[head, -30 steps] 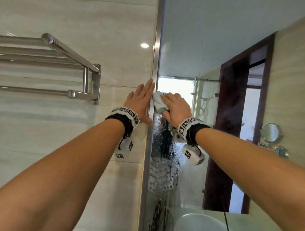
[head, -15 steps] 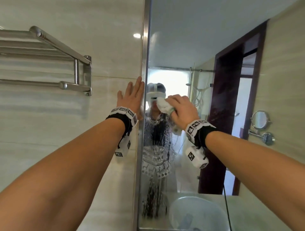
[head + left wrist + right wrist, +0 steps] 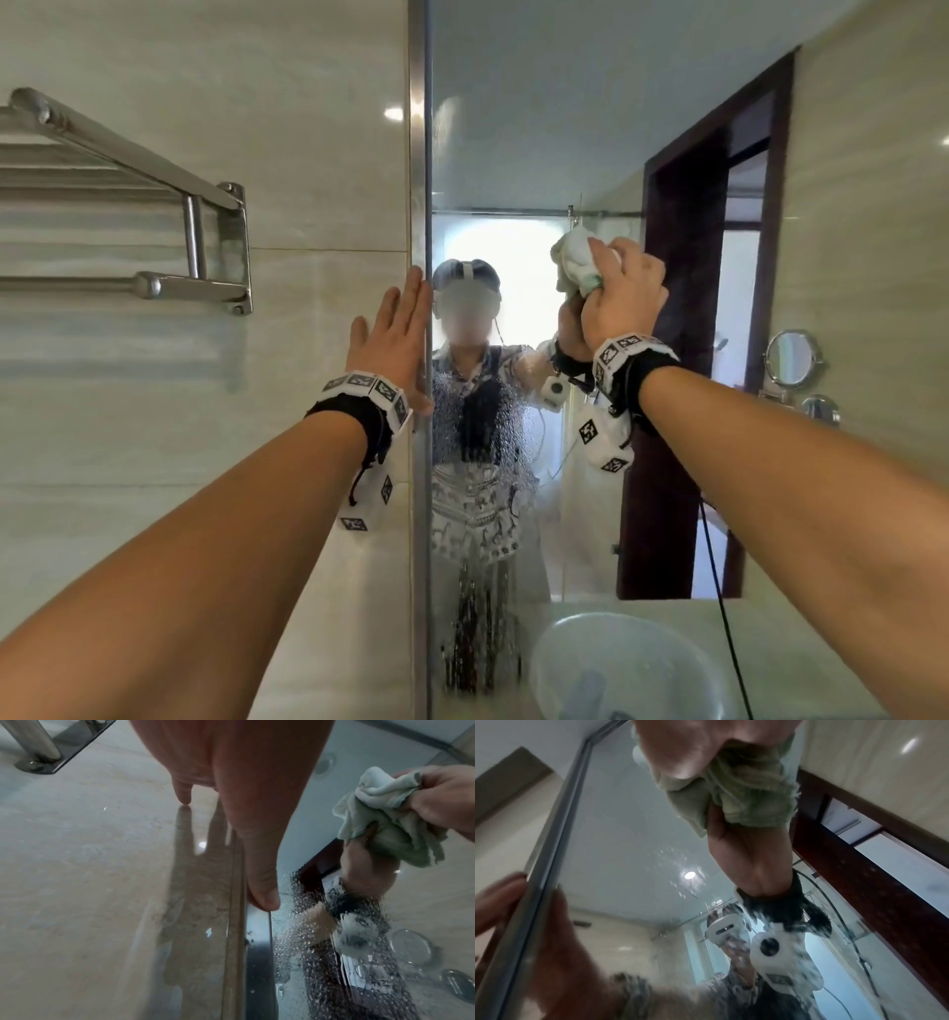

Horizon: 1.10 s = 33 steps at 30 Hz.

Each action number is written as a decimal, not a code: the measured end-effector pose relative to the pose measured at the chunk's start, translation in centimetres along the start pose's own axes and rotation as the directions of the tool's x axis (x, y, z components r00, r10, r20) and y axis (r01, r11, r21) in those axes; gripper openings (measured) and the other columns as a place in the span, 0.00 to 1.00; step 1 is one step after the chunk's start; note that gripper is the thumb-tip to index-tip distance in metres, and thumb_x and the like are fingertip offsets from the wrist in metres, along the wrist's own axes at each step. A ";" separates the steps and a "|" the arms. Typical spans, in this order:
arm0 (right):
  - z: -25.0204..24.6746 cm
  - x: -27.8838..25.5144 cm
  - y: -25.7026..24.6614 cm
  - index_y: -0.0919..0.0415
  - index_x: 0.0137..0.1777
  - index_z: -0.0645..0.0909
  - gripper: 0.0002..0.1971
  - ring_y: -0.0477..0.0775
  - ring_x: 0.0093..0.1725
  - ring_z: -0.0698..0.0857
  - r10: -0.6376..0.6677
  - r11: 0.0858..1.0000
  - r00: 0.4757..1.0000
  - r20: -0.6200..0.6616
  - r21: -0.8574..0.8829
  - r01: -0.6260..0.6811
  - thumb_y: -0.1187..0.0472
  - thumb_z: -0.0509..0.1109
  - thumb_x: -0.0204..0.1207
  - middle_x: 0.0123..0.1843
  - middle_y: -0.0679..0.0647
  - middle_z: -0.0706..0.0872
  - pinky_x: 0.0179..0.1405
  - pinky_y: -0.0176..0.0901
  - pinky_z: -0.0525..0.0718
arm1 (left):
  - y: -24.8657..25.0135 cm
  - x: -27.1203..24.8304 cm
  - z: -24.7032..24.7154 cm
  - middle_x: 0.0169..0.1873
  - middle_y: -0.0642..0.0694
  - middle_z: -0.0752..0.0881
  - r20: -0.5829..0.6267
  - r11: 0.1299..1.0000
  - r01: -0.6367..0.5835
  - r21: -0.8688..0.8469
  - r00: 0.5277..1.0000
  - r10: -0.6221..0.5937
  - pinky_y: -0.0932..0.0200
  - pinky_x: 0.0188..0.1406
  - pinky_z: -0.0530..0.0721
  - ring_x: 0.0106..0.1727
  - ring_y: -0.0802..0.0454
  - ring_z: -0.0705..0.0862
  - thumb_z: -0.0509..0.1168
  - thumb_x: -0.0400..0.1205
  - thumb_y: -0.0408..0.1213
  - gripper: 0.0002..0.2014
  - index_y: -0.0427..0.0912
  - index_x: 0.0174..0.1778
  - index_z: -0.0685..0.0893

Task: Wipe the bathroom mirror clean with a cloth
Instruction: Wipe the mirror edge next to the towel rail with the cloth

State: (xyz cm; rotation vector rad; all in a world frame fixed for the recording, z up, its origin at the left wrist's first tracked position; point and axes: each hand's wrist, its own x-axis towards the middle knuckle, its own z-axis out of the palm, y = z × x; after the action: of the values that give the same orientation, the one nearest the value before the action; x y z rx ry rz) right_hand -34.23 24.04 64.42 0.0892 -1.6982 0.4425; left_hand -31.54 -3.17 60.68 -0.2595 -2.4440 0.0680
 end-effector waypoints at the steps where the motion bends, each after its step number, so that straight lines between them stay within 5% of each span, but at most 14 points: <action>1: 0.3 -0.6 0.1 0.46 0.70 0.77 0.30 0.61 0.64 0.71 -0.020 1.000 1.000 -0.007 0.001 0.020 0.68 0.65 0.67 0.71 0.51 0.76 0.57 0.53 0.70 | -0.1 0.0 0.1 0.80 0.52 0.19 0.002 1.000 -0.007 -0.013 1.000 0.007 0.30 0.81 0.53 0.87 0.42 0.37 0.87 0.54 0.55 0.82 0.47 0.83 0.24; 7: 0.0 -4.1 0.2 0.50 0.72 0.77 0.32 0.65 0.65 0.71 -0.104 0.994 0.992 0.070 -0.007 0.105 0.57 0.50 0.66 0.71 0.54 0.77 0.59 0.57 0.70 | -0.5 -0.1 0.0 0.80 0.53 0.19 -0.006 0.998 -0.045 -0.031 0.999 0.045 0.31 0.83 0.50 0.87 0.44 0.35 0.86 0.55 0.57 0.81 0.47 0.84 0.25; 12: 0.7 -6.7 1.0 0.48 0.72 0.77 0.28 0.66 0.65 0.71 -0.141 0.989 0.981 0.135 -0.020 0.145 0.65 0.63 0.71 0.71 0.52 0.77 0.58 0.58 0.71 | -0.4 -1.3 0.1 0.82 0.53 0.24 -0.063 0.997 -0.066 -0.035 0.996 0.064 0.34 0.84 0.51 0.87 0.46 0.36 0.84 0.57 0.58 0.78 0.46 0.85 0.29; 17: 1.0 -9.6 1.5 0.47 0.72 0.77 0.30 0.62 0.66 0.67 -0.249 0.967 0.951 0.184 0.000 0.253 0.67 0.63 0.68 0.71 0.51 0.79 0.57 0.59 0.75 | -0.3 -2.8 1.3 0.84 0.53 0.28 -0.090 0.995 -0.060 -0.078 0.995 0.053 0.36 0.84 0.56 0.87 0.46 0.40 0.81 0.64 0.57 0.71 0.46 0.86 0.32; 23: -0.3 -10.1 3.2 0.46 0.74 0.75 0.33 0.65 0.67 0.73 -0.455 0.854 0.792 0.407 -0.054 0.518 0.65 0.74 0.68 0.71 0.51 0.79 0.56 0.62 0.77 | 0.8 -2.7 1.4 0.81 0.52 0.21 0.043 0.997 -0.013 -0.082 0.999 0.016 0.35 0.84 0.50 0.86 0.44 0.35 0.86 0.58 0.54 0.79 0.44 0.83 0.25; 28: -1.9 -11.3 4.0 0.49 0.70 0.79 0.26 0.66 0.60 0.78 -0.552 0.753 0.660 0.509 -0.035 0.657 0.58 0.72 0.70 0.66 0.53 0.82 0.39 0.55 0.85 | 1.2 -3.0 1.4 0.80 0.52 0.20 0.038 0.996 0.012 -0.085 0.999 -0.009 0.33 0.84 0.51 0.87 0.43 0.35 0.87 0.57 0.51 0.80 0.43 0.83 0.25; 31: -2.4 -10.6 3.8 0.52 0.70 0.79 0.25 0.68 0.60 0.79 -0.551 0.769 0.629 0.548 0.042 0.637 0.61 0.71 0.71 0.66 0.56 0.81 0.39 0.56 0.86 | 0.8 -3.0 1.3 0.80 0.54 0.19 0.043 0.995 0.001 -0.095 0.999 0.004 0.32 0.83 0.53 0.87 0.44 0.36 0.87 0.57 0.51 0.80 0.45 0.83 0.25; 33: -3.0 -9.2 3.0 0.52 0.74 0.75 0.25 0.67 0.66 0.75 -0.470 0.839 0.684 0.557 0.042 0.542 0.61 0.66 0.75 0.71 0.56 0.77 0.51 0.64 0.85 | 0.6 -3.1 1.4 0.80 0.55 0.20 0.032 0.996 0.000 -0.091 0.999 0.003 0.32 0.83 0.53 0.87 0.45 0.37 0.87 0.57 0.52 0.80 0.46 0.84 0.26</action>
State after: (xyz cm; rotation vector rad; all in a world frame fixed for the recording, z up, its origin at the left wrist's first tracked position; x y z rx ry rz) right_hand -30.71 26.09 55.18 0.6405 -2.1594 -0.1422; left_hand -29.98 -3.15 57.61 -0.3024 -2.4820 -0.0388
